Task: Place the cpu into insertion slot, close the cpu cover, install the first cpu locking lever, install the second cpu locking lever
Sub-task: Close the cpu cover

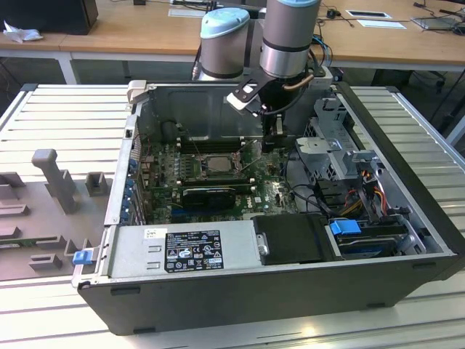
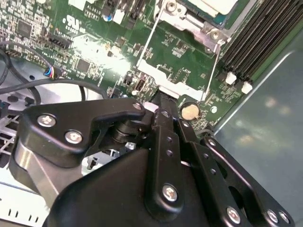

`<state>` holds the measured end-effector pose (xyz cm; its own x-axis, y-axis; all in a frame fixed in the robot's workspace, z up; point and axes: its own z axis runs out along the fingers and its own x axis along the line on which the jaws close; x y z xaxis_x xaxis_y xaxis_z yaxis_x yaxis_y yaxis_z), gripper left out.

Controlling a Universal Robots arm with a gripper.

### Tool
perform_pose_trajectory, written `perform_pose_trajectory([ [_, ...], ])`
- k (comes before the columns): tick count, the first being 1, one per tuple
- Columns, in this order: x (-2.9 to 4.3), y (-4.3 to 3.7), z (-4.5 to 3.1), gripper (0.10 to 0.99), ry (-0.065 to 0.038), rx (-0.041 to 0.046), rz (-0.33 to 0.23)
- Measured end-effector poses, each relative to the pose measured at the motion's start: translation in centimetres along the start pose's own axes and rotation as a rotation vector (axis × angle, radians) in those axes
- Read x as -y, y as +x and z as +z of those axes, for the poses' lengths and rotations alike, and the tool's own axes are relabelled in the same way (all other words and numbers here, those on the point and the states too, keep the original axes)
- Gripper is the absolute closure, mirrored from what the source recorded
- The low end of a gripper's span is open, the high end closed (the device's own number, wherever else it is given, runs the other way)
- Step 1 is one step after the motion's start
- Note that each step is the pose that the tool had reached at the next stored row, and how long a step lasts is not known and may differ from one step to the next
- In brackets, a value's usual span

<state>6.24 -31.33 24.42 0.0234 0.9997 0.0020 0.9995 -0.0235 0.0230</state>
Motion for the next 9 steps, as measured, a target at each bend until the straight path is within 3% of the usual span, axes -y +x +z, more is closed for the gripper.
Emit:
perform_pose_trajectory([
  [9,0.49,-0.02,-0.02,0.980,0.003,0.0000,0.000],
])
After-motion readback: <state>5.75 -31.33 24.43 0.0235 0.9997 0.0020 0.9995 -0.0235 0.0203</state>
